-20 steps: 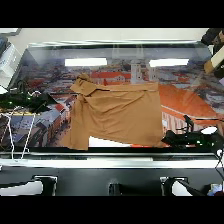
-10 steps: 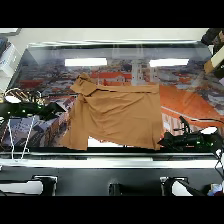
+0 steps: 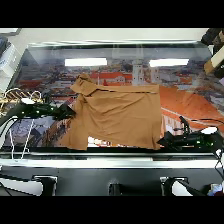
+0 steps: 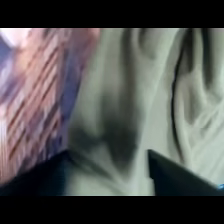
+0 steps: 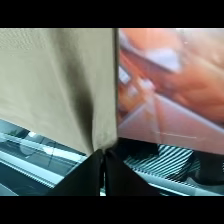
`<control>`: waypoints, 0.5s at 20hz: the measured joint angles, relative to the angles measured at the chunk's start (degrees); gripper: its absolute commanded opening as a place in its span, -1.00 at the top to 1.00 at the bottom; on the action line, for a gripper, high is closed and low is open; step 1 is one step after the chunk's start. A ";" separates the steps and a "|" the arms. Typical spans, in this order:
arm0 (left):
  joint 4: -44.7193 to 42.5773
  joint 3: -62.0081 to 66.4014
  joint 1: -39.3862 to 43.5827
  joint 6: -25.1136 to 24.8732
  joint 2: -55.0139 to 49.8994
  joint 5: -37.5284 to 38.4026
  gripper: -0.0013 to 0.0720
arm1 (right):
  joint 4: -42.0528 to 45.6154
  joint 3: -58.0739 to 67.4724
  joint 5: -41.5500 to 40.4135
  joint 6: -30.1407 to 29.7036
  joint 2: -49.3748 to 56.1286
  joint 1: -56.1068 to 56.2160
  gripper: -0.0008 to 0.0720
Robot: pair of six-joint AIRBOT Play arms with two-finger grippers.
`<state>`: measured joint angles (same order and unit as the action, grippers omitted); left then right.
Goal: Fold the clothes and pants, and hang the long-sleeved shirts on hangers.
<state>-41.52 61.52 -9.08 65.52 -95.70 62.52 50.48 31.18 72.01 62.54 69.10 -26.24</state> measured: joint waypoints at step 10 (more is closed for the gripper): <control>2.19 14.01 1.18 2.82 5.22 3.08 0.91 | -14.99 12.76 2.82 -3.98 -4.33 3.17 0.90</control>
<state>-39.33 75.53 -7.90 68.34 -90.48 65.60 35.48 43.94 74.83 58.57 64.77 -23.07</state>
